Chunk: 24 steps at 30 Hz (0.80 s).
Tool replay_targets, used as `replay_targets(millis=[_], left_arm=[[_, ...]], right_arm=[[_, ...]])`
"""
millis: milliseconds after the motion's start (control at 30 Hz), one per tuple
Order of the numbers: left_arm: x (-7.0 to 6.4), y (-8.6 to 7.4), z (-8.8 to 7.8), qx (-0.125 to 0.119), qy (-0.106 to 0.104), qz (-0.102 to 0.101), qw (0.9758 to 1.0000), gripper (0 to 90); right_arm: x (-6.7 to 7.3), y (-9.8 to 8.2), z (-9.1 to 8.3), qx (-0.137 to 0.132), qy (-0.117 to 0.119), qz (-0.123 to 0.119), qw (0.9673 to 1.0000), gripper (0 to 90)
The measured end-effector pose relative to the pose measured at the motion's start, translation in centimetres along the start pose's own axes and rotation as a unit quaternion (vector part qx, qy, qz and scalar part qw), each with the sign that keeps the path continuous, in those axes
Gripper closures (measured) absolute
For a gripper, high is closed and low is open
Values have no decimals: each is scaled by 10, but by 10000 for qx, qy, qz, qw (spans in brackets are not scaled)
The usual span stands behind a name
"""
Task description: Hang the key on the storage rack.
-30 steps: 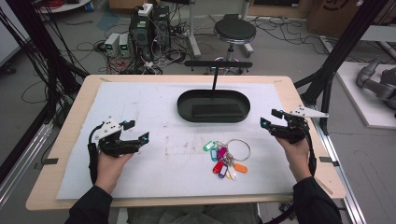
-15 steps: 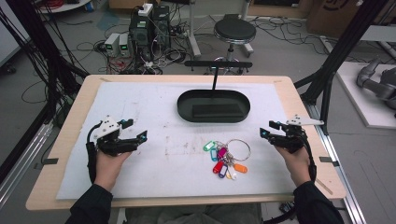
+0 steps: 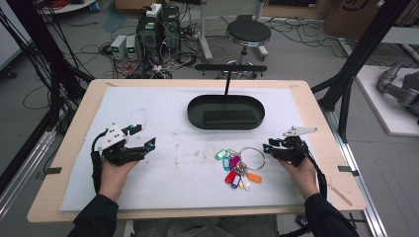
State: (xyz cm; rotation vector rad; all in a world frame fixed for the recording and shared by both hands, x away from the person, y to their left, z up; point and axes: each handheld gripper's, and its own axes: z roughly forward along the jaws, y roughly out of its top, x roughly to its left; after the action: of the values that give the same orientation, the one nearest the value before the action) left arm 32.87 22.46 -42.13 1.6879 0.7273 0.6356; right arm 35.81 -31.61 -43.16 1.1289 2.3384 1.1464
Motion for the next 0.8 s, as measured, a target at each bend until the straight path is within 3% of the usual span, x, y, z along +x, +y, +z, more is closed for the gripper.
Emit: replay_targets(millis=[400, 600, 800], left_arm=[[-1, 0, 1, 110, -13, -113, 9999, 260], [-3, 1, 4, 143, -8, -55, 9999, 259], [-5, 2, 7, 169, -14, -12, 9999, 259]], right_arm=[[12, -4, 13, 272, -205, -49, 9994, 649], [18, -7, 17, 303, -474, -125, 9983, 660], [21, -9, 21, 400, -453, -162, 9980, 696]])
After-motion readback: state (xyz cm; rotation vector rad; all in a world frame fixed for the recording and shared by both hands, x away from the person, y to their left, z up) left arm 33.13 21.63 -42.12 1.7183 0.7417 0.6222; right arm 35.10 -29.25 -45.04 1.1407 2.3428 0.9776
